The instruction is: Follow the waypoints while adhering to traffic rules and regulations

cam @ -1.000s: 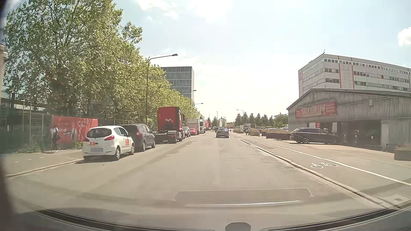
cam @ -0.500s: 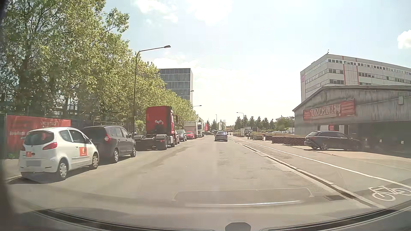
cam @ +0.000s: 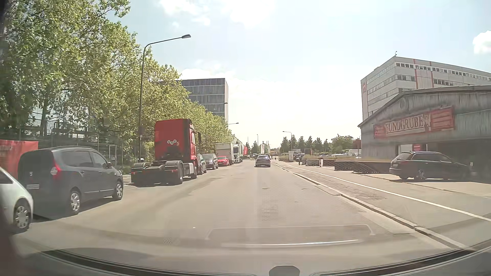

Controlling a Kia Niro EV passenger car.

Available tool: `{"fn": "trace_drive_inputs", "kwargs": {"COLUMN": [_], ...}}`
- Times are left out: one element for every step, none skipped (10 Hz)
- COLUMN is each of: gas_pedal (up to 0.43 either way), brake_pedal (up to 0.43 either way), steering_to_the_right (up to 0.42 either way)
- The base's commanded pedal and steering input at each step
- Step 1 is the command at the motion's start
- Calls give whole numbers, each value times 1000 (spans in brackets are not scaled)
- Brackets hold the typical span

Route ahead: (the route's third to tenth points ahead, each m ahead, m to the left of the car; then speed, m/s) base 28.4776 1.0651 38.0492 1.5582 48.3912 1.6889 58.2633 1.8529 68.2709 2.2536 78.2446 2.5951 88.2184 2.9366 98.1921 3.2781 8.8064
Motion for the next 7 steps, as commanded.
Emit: {"fn": "trace_drive_inputs", "kwargs": {"gas_pedal": [59, 59, 59, 59, 59, 59, 59], "brake_pedal": [30, 30, 30, 30, 30, 30, 30], "steering_to_the_right": [3, 2, 2, 2, 2, 2, 2]}}
